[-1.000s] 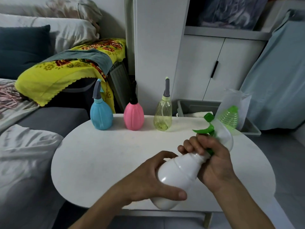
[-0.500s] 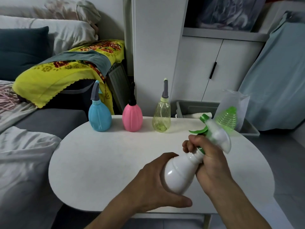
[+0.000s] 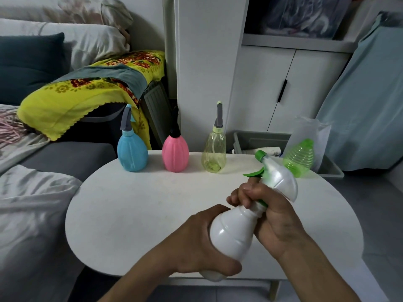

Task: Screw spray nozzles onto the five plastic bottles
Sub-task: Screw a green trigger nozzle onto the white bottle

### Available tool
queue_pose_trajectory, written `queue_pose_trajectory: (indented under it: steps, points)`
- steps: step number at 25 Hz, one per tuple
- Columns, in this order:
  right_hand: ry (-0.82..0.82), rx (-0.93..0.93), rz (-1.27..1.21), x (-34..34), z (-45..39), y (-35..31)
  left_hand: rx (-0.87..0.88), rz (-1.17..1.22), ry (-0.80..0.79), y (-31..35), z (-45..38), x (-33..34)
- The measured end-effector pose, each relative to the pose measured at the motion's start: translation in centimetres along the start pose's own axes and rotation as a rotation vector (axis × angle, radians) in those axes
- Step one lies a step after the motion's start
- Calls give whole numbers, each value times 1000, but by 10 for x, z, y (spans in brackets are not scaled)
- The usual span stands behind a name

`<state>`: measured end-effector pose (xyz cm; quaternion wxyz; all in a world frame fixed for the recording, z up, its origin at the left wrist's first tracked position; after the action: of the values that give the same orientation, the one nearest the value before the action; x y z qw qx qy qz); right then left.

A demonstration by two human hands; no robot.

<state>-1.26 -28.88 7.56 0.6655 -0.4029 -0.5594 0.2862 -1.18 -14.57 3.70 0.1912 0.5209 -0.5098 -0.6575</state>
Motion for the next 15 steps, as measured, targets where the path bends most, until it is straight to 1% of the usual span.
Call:
queue_pose_trajectory:
  steps: [2,8,15]
  points:
    - [60,-72,39,1,1,-4,14,-40,70,2,1,3]
    - [146,-131,60,1,3,-6,29,-66,148,4,1,6]
    - [167,-138,54,-1,1,-8,19,-78,183,6,0,9]
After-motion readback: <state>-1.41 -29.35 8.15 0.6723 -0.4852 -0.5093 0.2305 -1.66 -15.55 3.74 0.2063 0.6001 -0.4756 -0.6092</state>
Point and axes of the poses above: each hand's wrist, its own z-axis away from the middle knuckle, its own x-axis out of the palm, y = z × x, the point moved 4 cm from there along -z, towards the middle knuckle, and after that the axes turned 11 degrees about y, right-handed, at the moved point
